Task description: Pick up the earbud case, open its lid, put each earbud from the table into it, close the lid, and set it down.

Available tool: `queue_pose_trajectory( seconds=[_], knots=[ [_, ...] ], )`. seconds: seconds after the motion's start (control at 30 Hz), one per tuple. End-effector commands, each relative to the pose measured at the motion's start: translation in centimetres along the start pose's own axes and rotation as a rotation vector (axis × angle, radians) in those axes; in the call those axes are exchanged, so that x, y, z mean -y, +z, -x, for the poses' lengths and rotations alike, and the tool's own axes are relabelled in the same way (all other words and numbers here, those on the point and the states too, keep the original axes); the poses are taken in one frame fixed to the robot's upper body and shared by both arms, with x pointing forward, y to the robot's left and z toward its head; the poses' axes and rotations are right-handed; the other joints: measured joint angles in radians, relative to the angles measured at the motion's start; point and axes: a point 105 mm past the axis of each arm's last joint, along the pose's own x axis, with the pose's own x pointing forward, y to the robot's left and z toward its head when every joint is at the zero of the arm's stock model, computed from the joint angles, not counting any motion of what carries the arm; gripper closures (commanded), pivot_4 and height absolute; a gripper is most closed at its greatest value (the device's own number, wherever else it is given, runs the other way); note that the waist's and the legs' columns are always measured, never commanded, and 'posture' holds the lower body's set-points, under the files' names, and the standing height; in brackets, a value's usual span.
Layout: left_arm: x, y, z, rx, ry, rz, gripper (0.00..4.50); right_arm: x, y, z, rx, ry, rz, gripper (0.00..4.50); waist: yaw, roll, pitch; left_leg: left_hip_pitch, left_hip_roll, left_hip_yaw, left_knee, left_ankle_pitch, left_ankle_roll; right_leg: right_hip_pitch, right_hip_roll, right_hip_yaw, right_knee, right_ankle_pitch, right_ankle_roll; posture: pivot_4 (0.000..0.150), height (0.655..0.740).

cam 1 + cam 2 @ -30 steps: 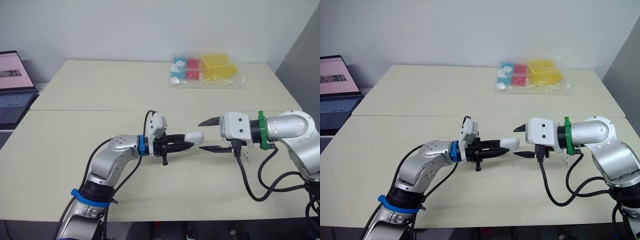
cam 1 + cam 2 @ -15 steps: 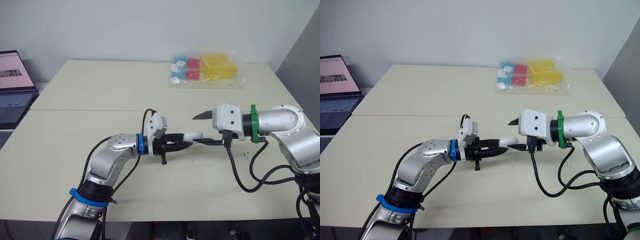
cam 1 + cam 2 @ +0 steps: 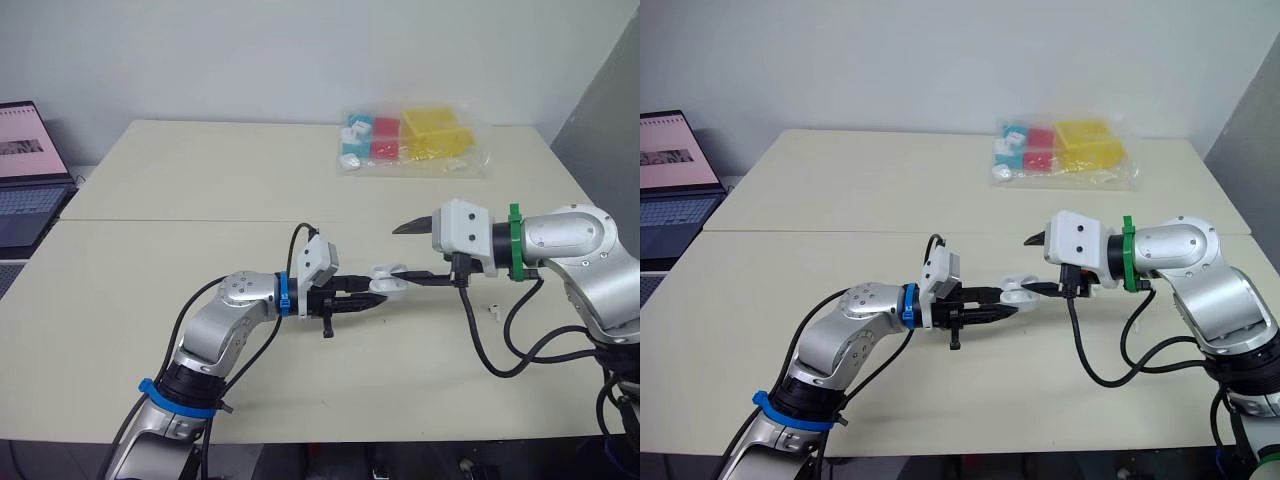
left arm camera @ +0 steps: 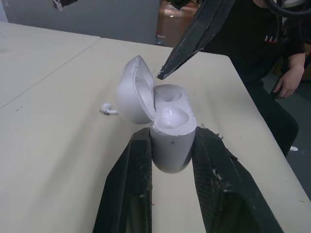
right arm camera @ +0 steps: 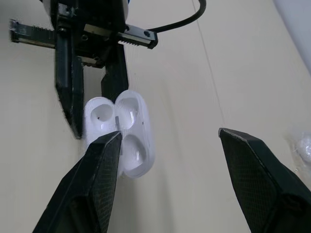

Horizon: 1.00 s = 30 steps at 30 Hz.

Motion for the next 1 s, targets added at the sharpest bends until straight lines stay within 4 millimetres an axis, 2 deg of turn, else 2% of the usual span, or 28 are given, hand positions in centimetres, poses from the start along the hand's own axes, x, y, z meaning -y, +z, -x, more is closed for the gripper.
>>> queue_pose_trajectory(
  seconds=[0.03,0.1,0.2,0.33,0.47,0.57,0.7,0.83,1.0],
  knots=[
    [-1.0,0.8,0.1,0.039,0.068,-0.059,3.72,0.7,1.0,2.5,0.026,-0.053,-0.040,1.20,0.001,0.000,0.000,0.000,0.000,0.000,0.000,0.000,0.000,0.000,0.000,0.000,0.000,0.000,0.000,0.150,0.7387],
    [-1.2,0.9,0.4,0.048,0.092,-0.075,3.72,1.4,-0.2,4.3,-0.015,-0.138,-0.126,1.20,0.001,0.000,0.000,0.000,0.000,0.000,0.000,0.000,0.000,0.000,0.000,0.000,0.000,0.000,0.000,0.150,0.7387],
    [-1.2,0.7,0.7,0.046,0.112,-0.098,3.72,1.5,-4.1,7.5,-0.170,-0.335,-0.298,1.20,0.008,0.000,0.000,-0.001,0.000,0.000,0.000,0.000,0.000,0.000,-0.001,0.000,-0.001,0.000,0.000,0.150,0.7387],
    [-0.6,0.4,0.9,0.027,0.093,-0.114,3.72,-0.4,-8.0,8.8,-0.294,-0.541,-0.521,1.20,0.007,-0.001,0.000,-0.001,0.000,0.001,-0.001,0.000,0.000,0.000,-0.001,0.000,-0.001,0.000,0.000,0.150,0.7387],
    [-0.6,0.3,1.0,0.022,0.089,-0.119,3.72,-1.7,-10.1,8.8,-0.326,-0.713,-0.657,1.20,-0.002,0.000,-0.001,0.001,0.001,0.001,-0.001,0.000,0.000,0.000,0.000,0.001,0.001,0.000,0.000,0.150,0.7387],
    [-0.7,0.2,0.9,0.013,0.075,-0.124,3.72,-3.4,-11.9,7.8,-0.363,-0.735,-0.723,1.20,0.000,0.000,-0.001,0.002,0.000,0.000,0.000,0.000,0.000,0.000,0.000,0.000,0.002,0.000,0.000,0.150,0.7387],
    [-0.5,0.2,0.5,0.007,0.049,-0.129,3.72,-3.8,-14.1,6.9,-0.393,-0.797,-0.798,1.20,-0.003,0.000,-0.002,0.001,0.000,0.001,-0.001,0.000,0.000,0.000,0.001,0.002,0.001,0.000,0.000,0.150,0.7387],
    [-0.4,0.2,0.5,0.002,0.040,-0.134,3.72,-4.1,-15.0,6.9,-0.415,-0.803,-0.815,1.20,-0.002,0.000,-0.002,0.000,0.000,0.001,-0.001,0.000,0.000,0.000,0.001,0.002,-0.001,0.000,0.000,0.150,0.7387],
    [-0.3,0.0,0.6,-0.005,0.040,-0.132,3.72,-5.6,-16.1,6.5,-0.427,-0.772,-0.890,1.20,-0.001,0.000,-0.002,-0.001,0.000,0.000,-0.002,0.000,0.000,0.000,0.001,0.001,-0.001,0.000,0.000,0.150,0.7387]
  ],
)
